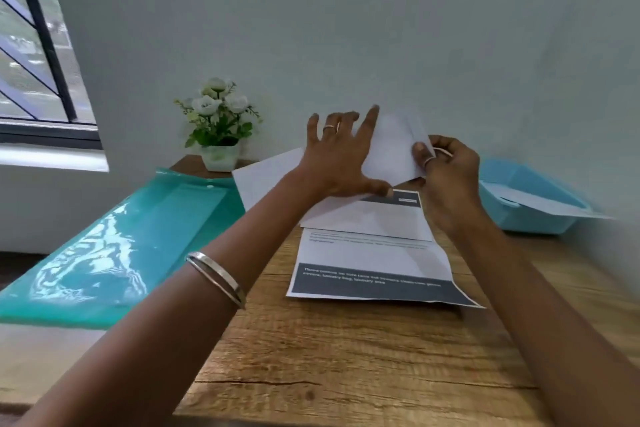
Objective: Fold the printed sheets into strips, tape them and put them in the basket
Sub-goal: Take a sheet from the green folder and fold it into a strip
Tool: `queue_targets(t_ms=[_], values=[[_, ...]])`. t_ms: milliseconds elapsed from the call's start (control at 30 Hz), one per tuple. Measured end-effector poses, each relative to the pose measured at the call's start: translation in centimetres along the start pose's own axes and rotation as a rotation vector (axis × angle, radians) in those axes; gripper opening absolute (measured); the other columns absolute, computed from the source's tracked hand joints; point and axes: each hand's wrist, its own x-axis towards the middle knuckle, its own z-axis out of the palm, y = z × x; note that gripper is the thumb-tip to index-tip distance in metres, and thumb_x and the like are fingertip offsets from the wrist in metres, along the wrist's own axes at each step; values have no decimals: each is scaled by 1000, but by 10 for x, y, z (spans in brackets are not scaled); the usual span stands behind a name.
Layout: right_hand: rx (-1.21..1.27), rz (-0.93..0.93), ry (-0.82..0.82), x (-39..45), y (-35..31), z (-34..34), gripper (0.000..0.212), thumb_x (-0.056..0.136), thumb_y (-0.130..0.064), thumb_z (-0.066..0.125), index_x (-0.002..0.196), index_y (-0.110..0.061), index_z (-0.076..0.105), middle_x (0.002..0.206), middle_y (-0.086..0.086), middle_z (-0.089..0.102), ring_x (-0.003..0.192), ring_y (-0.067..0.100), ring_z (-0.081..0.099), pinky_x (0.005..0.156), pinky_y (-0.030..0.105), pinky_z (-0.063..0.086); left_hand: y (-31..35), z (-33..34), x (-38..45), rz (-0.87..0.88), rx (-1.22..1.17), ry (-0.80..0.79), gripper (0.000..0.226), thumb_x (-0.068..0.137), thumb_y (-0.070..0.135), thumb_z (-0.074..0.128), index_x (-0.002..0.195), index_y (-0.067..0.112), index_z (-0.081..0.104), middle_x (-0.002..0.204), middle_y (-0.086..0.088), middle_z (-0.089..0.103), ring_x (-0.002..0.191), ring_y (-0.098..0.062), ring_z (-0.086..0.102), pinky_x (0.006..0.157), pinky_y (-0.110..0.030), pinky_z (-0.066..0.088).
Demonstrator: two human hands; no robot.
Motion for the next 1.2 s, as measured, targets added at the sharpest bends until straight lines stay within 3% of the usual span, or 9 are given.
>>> queue_targets(t_ms=[100,267,367,433,567,667,833,933,1200], values=[[-3,15,-30,-2,6,0,20,91,-6,60,110,-8,53,89,1,65,77,15,67,63,35,61,0,17,1,-3,10,29,131,60,84,54,149,18,-15,153,-14,17,142,-34,13,108,-67,-4],[-53,45,-104,0,19,3,27,87,-4,65,107,-14,50,92,6,65,86,22,68,66,38,60,-11,30,-6,22,165,110,125,64,72,60,151,10,-5,141,-15,31,128,-34,32,107,-69,12],[-332,-37,-116,2,29,3,40,77,-18,78,108,-22,52,91,6,62,88,26,67,69,42,60,-21,35,-9,39,242,141,122,62,67,64,150,9,4,136,-14,35,123,-33,36,107,-67,15],[-499,-121,-116,3,31,5,45,73,-27,82,107,-20,54,87,3,62,82,21,65,72,38,59,-26,38,-11,63,258,136,121,58,66,66,150,12,8,134,-13,36,122,-32,37,108,-64,14],[-659,-209,-129,5,34,3,29,77,-22,78,101,-13,65,78,2,68,69,17,64,71,35,57,-31,40,-14,105,296,128,124,53,70,66,149,17,9,131,-11,35,120,-31,36,108,-57,12],[-511,-125,-199,8,33,-3,11,85,-6,66,94,-11,66,80,10,70,74,27,69,66,44,60,-36,38,-17,94,311,113,126,49,76,65,148,19,11,130,-10,35,121,-29,35,109,-56,11],[-155,131,-430,3,14,-10,13,90,3,55,89,-5,66,79,14,67,66,25,66,58,37,60,-44,37,-21,68,267,59,126,48,77,65,147,19,12,132,-9,34,128,-31,31,107,-68,-7],[-112,179,-491,2,11,-12,14,92,3,52,92,-1,65,82,16,67,68,27,67,59,41,60,-44,37,-22,77,240,29,123,51,73,66,146,17,12,133,-9,33,129,-32,30,104,-73,-8],[-160,158,-490,5,17,-12,18,84,5,64,97,-7,66,78,6,72,63,21,70,52,34,59,-38,38,-24,178,202,21,121,55,72,63,148,17,9,130,-11,33,124,-33,34,104,-74,-3]])
